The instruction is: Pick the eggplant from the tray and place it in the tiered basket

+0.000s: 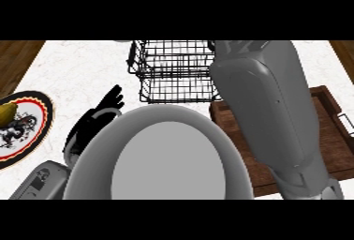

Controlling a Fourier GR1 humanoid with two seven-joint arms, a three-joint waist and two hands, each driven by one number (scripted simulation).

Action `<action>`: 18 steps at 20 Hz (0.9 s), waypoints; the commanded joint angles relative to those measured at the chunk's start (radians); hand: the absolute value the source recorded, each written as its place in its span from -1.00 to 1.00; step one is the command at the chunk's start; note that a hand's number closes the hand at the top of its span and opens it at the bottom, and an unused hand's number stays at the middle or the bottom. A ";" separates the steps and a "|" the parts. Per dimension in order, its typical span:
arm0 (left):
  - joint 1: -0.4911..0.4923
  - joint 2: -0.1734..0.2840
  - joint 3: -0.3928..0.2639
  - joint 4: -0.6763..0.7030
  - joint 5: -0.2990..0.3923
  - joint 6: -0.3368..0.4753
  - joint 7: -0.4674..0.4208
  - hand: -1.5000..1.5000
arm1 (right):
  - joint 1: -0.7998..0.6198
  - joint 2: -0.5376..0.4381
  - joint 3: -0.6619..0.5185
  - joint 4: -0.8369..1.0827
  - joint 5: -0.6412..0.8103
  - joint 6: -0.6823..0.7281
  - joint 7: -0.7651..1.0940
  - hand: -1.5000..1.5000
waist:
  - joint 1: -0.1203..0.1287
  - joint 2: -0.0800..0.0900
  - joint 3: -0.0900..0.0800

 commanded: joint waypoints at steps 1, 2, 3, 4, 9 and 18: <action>0.004 -0.043 -0.004 0.001 -0.028 0.020 -0.013 0.00 | -0.054 0.002 -0.032 0.228 -0.027 -0.178 -0.079 1.00 | 0.002 0.003 -0.003; -0.014 -0.051 0.009 0.023 -0.033 0.024 -0.011 0.00 | -0.062 0.002 -0.001 0.252 -0.040 -0.222 -0.066 1.00 | -0.002 0.002 -0.003; 0.008 -0.032 0.028 0.019 -0.013 -0.003 -0.013 0.00 | -0.033 0.002 -0.012 0.283 -0.046 -0.240 -0.120 1.00 | -0.004 0.001 -0.003; -0.030 -0.057 0.002 0.006 -0.022 0.019 0.010 0.00 | -0.081 0.002 -0.037 0.376 -0.033 -0.313 -0.142 1.00 | 0.016 0.010 -0.004; -0.002 -0.071 -0.003 0.026 -0.051 0.017 -0.021 0.00 | -0.156 0.002 -0.053 0.566 -0.140 -0.433 -0.207 1.00 | 0.017 0.007 -0.004; -0.036 -0.077 -0.036 0.000 -0.060 -0.011 0.003 0.00 | -0.178 0.002 -0.065 0.698 -0.479 -0.653 -0.487 -1.00 | 0.083 0.022 -0.004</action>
